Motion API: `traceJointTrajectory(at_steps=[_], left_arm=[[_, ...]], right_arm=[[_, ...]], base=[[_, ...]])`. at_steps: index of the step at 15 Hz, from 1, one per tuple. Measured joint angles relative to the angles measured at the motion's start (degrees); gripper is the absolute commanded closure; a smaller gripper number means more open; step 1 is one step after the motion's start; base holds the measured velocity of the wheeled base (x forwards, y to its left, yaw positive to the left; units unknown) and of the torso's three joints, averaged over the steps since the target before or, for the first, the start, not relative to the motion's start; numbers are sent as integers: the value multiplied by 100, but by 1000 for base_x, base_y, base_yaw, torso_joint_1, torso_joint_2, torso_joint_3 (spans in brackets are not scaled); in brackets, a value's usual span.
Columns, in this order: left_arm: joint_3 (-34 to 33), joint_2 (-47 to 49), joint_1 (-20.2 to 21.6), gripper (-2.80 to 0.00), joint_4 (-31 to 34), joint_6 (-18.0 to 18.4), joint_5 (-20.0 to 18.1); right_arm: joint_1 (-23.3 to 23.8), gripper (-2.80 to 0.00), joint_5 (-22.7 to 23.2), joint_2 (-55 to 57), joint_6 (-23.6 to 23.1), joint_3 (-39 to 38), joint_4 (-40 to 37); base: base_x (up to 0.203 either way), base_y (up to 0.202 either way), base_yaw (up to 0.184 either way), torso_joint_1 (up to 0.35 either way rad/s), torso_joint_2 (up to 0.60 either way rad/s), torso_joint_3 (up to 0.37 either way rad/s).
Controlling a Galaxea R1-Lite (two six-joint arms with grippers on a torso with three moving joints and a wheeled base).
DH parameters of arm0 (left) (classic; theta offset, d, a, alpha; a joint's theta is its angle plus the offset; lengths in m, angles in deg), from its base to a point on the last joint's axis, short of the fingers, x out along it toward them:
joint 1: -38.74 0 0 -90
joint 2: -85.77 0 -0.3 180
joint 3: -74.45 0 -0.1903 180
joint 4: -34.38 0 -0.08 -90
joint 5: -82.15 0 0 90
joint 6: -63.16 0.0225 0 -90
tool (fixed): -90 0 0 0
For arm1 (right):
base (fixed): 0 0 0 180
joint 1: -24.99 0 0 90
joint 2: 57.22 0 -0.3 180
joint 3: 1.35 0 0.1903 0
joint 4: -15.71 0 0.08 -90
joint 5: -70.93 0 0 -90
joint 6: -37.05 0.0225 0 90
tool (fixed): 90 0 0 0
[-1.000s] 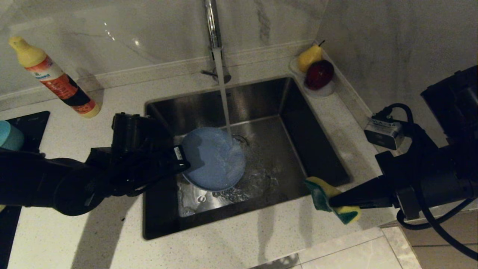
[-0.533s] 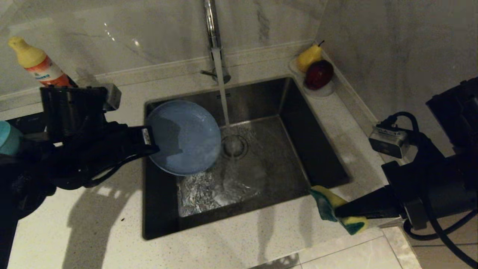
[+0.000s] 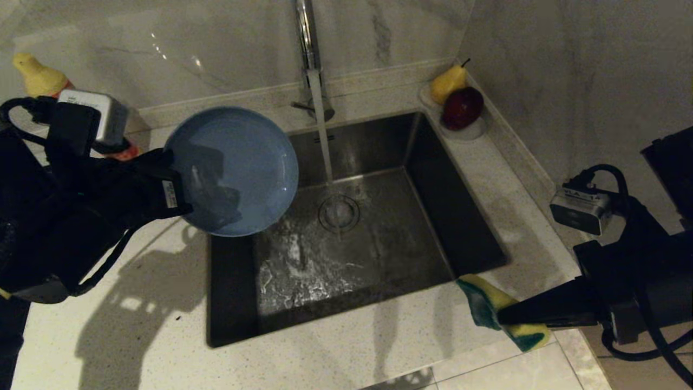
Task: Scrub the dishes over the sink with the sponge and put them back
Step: Rinse the plate, then place the plate on the table
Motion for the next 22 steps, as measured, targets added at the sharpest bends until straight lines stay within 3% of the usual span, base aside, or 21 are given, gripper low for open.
traceJointTrajectory(at_steps=[2, 4, 7, 9, 11, 15, 18, 20, 22], left_arm=[[-179, -35, 36, 0, -409, 323, -7], [-273, -52, 42, 0, -699, 426, -28], [-316, -58, 46, 0, -698, 338, -41], [-268, -47, 176, 0, -339, 16, -18], [-99, -59, 374, 0, 481, -562, -13], [1192, -263, 892, 0, 3083, -2578, -168], [1854, -524, 1605, 0, 4679, -3967, -642], [1942, -631, 2064, 0, 5166, -4303, -726], [1850, -722, 2563, 0, 5281, -4377, -763]], right_arm=[[-20, 0, 2, -33, 1, 0, -1], [-28, 0, 1, -51, 5, 9, -1], [-33, 0, 0, -65, 10, 9, 1], [-30, 0, -5, -77, 12, -2, -1], [-26, 0, -6, -118, 8, -53, 6], [-23, 0, -1, -289, 0, -212, -1], [-26, 0, -3, -412, -15, -304, 4], [-26, 0, 1, -478, -19, -393, 17], [-26, 0, 1, -523, -17, -463, 18]], base=[[0, 0, 0, 0, 0, 0], [0, 0, 0, 0, 0, 0], [0, 0, 0, 0, 0, 0], [0, 0, 0, 0, 0, 0], [0, 0, 0, 0, 0, 0], [0, 0, 0, 0, 0, 0], [0, 0, 0, 0, 0, 0], [0, 0, 0, 0, 0, 0], [0, 0, 0, 0, 0, 0]])
